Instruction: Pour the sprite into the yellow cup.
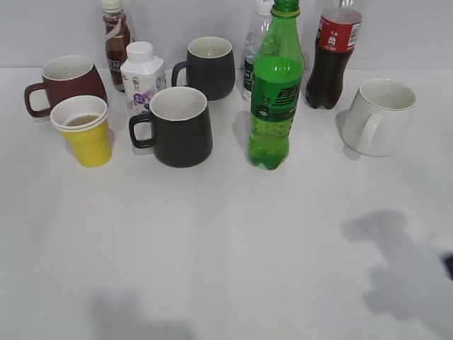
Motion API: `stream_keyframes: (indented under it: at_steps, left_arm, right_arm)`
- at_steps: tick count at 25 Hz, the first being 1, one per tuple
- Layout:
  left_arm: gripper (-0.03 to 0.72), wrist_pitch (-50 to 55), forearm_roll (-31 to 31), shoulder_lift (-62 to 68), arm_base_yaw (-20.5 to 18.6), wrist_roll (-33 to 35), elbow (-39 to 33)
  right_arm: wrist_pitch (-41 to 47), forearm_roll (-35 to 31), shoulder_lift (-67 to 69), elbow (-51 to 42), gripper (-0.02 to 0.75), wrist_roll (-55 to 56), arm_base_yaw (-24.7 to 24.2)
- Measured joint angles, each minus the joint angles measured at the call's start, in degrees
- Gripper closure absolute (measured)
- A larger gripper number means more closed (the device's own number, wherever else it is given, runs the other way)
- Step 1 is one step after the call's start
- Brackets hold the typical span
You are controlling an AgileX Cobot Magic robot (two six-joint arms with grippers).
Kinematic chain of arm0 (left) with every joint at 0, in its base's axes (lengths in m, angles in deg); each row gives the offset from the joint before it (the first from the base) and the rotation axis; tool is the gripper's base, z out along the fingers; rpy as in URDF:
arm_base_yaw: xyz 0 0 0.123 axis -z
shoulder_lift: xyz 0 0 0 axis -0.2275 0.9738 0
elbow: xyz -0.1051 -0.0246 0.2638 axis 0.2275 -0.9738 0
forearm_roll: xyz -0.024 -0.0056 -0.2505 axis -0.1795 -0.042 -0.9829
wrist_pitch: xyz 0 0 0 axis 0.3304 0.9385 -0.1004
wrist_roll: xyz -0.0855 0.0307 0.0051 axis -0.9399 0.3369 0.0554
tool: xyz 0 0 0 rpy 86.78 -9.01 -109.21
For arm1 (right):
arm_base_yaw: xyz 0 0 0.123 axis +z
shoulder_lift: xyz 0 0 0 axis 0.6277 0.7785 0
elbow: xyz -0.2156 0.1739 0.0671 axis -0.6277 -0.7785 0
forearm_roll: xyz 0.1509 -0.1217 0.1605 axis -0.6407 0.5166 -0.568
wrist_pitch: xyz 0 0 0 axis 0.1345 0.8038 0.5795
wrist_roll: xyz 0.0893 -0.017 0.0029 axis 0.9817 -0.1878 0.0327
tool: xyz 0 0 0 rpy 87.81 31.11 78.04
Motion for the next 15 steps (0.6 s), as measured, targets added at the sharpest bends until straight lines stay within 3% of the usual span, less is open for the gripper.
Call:
stream_keyframes:
  at_steps: [7, 15]
  left_arm:
    - [0.107, 0.6, -1.44, -17.62, 0.1, 10.72, -4.28]
    - [0.107, -6.7, -1.43, -22.79, 0.17, 15.3, -6.65]
  right_arm:
    - [13.9, -3.6, -23.8, -0.81, 0.246, -3.62, 0.0]
    - [15.24, -3.6, -46.86, -1.73, 0.248, -6.55, 0.0]
